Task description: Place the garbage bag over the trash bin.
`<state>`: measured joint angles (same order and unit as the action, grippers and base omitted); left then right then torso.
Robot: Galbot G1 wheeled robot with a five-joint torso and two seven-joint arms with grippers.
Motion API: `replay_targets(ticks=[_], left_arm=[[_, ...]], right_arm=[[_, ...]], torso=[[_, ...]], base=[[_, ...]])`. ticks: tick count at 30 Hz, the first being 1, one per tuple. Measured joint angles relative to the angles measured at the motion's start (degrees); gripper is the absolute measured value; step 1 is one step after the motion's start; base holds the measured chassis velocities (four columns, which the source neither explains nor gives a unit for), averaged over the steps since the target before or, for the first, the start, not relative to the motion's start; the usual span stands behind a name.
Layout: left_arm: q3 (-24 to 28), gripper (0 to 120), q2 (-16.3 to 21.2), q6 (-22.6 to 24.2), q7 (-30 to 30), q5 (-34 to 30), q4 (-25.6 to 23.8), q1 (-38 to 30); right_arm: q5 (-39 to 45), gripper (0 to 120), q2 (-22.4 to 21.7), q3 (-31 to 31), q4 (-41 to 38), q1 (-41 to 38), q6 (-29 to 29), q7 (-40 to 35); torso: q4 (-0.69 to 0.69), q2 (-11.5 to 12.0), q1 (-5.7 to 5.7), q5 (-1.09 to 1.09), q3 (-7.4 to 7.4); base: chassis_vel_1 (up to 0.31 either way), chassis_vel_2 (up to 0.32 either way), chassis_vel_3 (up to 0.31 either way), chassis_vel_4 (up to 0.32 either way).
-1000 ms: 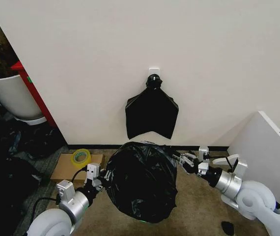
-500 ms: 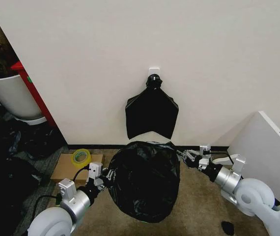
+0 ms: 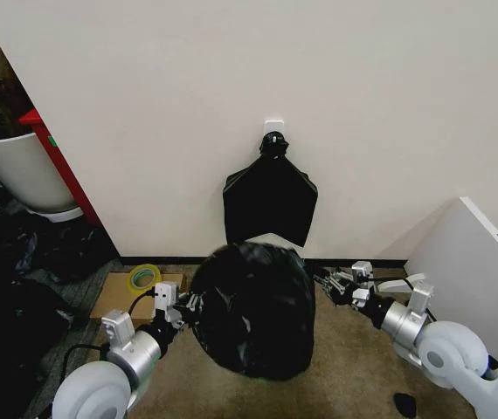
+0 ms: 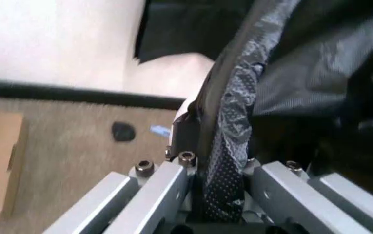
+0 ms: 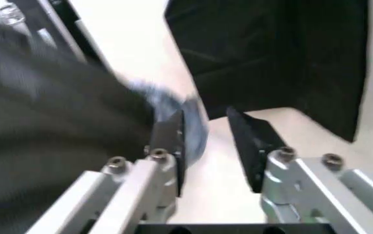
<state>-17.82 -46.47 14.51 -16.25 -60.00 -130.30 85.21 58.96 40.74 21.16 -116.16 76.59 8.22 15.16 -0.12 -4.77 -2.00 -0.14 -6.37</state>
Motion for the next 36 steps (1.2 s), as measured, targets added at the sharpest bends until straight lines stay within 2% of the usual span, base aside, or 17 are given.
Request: replay_targets(ticks=[1, 2, 3, 6, 8, 9, 11, 13, 14, 17, 20, 21, 23, 24, 26, 29, 36], left_arm=[[0.0, 0, -0.3, 0.8, -1.6, -1.1, 0.1, -0.4], [0.2, 0, -0.8, 1.8, -3.8, -2.5, 0.5, -1.3], [0.2, 0, -0.8, 1.8, -3.8, -2.5, 0.5, -1.3], [2.0, 0, -2.8, 3.3, -9.1, -3.6, 1.6, -3.4], [2.3, 0, -3.2, 3.5, -10.0, -3.5, 1.8, -3.8], [3.2, 0, -4.5, 3.6, -12.1, -1.9, 2.5, -4.4], [3.5, 0, -5.0, 3.6, -12.8, -1.0, 2.6, -4.5], [4.4, 0, -6.2, 3.5, -14.0, 1.7, 2.8, -4.4], [4.4, 0, -6.2, 3.5, -14.0, 1.7, 2.8, -4.4], [6.6, 0, -6.7, 3.4, -15.2, 3.9, 4.4, -6.5], [7.6, 0, -6.7, 3.4, -15.6, 4.1, 5.0, -7.4], [9.6, 0, -6.7, 3.4, -16.2, 4.3, 6.0, -9.1], [10.8, 0, -6.7, 3.4, -16.5, 4.6, 6.6, -10.2], [13.7, 0, -6.7, 3.4, -17.2, 5.3, 7.9, -12.2], [14.9, 0, -6.7, 3.4, -17.3, 5.6, 8.4, -13.0], [19.0, 0, -7.2, 3.4, -17.4, 8.0, 10.3, -16.0], [22.2, 0, -8.0, 3.7, -18.0, 11.4, 12.2, -18.5]], right_arm=[[-0.1, 31, 0.2, 0.7, -0.9, 0.1, 1.7, -2.2], [-0.2, 38, 0.7, 1.5, -3.1, 0.0, 5.9, -7.9], [-0.2, 38, 0.7, 1.5, -3.1, 0.0, 5.9, -7.9], [-0.5, 53, 2.2, 1.9, -9.4, -0.3, 14.8, -22.5], [-0.7, 55, 2.4, 1.8, -10.4, -0.3, 15.6, -24.1], [-2.6, 52, 2.9, 1.2, -14.3, 0.6, 17.7, -28.1], [-3.5, 48, 3.0, 0.8, -15.9, 0.9, 18.3, -28.8], [-6.2, 39, 3.0, -0.8, -20.2, 1.5, 20.2, -30.3], [-6.2, 39, 3.0, -0.8, -20.2, 1.5, 20.2, -30.3], [-9.9, 22, 3.0, -3.6, -24.9, 1.9, 23.4, -30.8], [-10.3, 18, 3.0, -4.4, -25.5, 1.8, 24.2, -30.6], [-11.3, 11, 3.0, -6.3, -25.8, 1.5, 25.2, -30.3], [-13.0, 7, 3.1, -8.0, -25.5, 1.0, 25.4, -30.1], [-16.8, 0, 3.7, -11.6, -24.0, -0.5, 25.8, -29.3], [-18.0, 0, 4.1, -13.1, -23.1, -1.4, 25.9, -29.2], [-22.9, 0, 7.4, -20.0, -19.0, -5.2, 27.6, -28.4], [-25.0, 0, 13.0, -28.5, -12.5, -12.6, 32.5, -32.3]], torso=[[-0.01, 0.0, 0.00, 0.00, 0.00], [-0.01, 0.0, 0.00, 0.01, 0.00], [-0.01, 0.0, 0.00, 0.01, 0.00], [0.00, 0.0, 0.00, -0.01, 0.00], [-0.01, 0.0, 0.00, -0.01, 0.00], [-0.01, 0.0, 0.00, 0.00, 0.00], [-0.02, 0.0, 0.00, 0.00, 0.00], [0.00, 0.0, 0.00, -0.02, 0.00], [0.00, 0.0, 0.00, -0.02, 0.00], [-0.01, 0.0, 0.00, 0.00, 0.00], [-0.01, 0.0, 0.00, 0.00, 0.00], [-0.01, 0.0, 0.00, -0.01, 0.00], [-0.01, 0.0, 0.00, -0.01, 0.00], [-0.02, 0.0, 0.00, 0.01, 0.00], [0.00, 0.0, 0.00, 0.00, 0.00], [-0.01, 0.0, 0.00, 0.00, 0.00], [0.00, 0.0, 0.00, 0.00, -0.01]], base=[[0.000, 0.000, 0.000, 0.000], [0.000, 0.000, 0.000, 0.000], [0.000, 0.000, 0.000, 0.000], [0.000, 0.000, 0.000, 0.000], [0.000, 0.000, 0.000, 0.000], [0.000, 0.000, 0.000, 0.000], [0.000, 0.000, 0.000, 0.000], [0.000, 0.000, 0.000, 0.000], [0.000, 0.000, 0.000, 0.000], [0.000, 0.000, 0.000, 0.000], [0.000, 0.000, 0.000, 0.000], [0.000, 0.000, 0.000, 0.000], [0.000, 0.000, 0.000, 0.000], [0.000, 0.000, 0.000, 0.000], [0.000, 0.000, 0.000, 0.000], [0.000, 0.000, 0.000, 0.000], [0.000, 0.000, 0.000, 0.000]])
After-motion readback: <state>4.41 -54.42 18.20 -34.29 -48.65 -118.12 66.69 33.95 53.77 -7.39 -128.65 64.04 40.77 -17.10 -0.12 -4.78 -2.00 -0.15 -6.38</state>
